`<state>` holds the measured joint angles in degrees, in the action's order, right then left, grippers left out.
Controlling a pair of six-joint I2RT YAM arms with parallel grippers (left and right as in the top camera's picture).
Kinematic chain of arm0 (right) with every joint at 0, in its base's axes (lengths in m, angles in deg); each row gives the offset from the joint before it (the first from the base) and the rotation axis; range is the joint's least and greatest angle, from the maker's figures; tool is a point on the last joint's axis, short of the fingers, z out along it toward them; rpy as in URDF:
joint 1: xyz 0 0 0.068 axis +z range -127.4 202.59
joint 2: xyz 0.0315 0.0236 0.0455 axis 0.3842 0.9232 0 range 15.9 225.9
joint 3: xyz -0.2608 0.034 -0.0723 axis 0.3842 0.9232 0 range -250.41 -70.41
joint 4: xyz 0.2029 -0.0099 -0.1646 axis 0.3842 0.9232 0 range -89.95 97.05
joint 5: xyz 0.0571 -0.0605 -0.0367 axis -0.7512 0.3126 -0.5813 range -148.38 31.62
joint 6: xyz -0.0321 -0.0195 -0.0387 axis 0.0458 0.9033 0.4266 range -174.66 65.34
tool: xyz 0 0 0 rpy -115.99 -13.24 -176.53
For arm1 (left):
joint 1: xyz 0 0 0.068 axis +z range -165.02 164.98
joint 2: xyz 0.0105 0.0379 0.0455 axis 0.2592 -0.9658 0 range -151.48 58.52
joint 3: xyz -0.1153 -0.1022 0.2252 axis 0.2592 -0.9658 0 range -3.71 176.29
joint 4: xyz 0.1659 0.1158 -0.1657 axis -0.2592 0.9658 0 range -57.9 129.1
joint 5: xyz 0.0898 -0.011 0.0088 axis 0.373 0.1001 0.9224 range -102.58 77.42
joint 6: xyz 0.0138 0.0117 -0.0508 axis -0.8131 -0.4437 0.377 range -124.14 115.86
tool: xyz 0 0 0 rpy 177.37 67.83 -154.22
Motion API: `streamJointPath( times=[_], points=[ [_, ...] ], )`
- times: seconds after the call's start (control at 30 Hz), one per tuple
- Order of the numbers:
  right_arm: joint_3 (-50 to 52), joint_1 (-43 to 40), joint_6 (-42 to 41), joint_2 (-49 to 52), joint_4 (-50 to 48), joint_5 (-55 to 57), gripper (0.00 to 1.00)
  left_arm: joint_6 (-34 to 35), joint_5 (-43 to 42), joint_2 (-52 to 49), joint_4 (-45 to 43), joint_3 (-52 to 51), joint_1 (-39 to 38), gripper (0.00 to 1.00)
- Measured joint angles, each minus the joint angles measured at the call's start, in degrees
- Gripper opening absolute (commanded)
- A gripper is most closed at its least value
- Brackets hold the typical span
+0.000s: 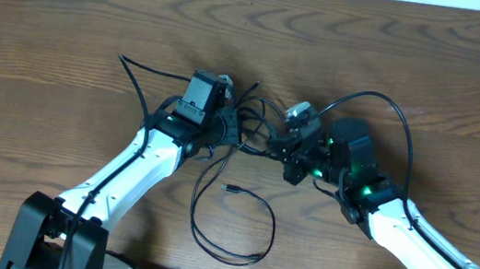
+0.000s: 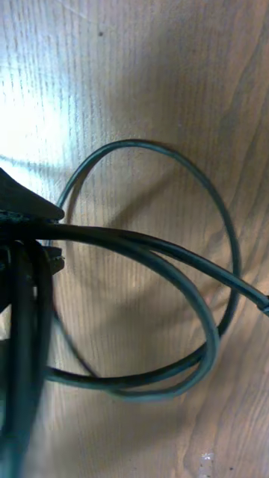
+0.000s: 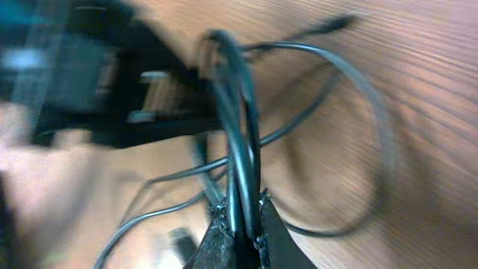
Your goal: Untangle cables
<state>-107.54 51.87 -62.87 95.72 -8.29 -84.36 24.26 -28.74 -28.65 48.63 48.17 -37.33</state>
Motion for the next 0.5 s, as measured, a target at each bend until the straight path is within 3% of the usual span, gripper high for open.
streamJointPath(
  times=[0.1, 0.17, 0.5],
  points=[
    [-0.02, -0.74, -5.53, -0.17, 4.28, 8.68, 0.01, -0.85, -1.27, 0.00, 1.20, 0.00, -0.76, 0.08],
    [0.00, -2.71, -9.22, -0.83, 4.52, 7.67, 0.01, -1.33, -1.90, 0.00, 1.57, 0.00, -1.20, 0.08],
    [0.57, -15.54, -15.50, -4.20, -9.14, -27.04, 0.01, -1.46, -5.03, 0.98, 0.55, 1.25, -1.57, 0.08]
  ],
)
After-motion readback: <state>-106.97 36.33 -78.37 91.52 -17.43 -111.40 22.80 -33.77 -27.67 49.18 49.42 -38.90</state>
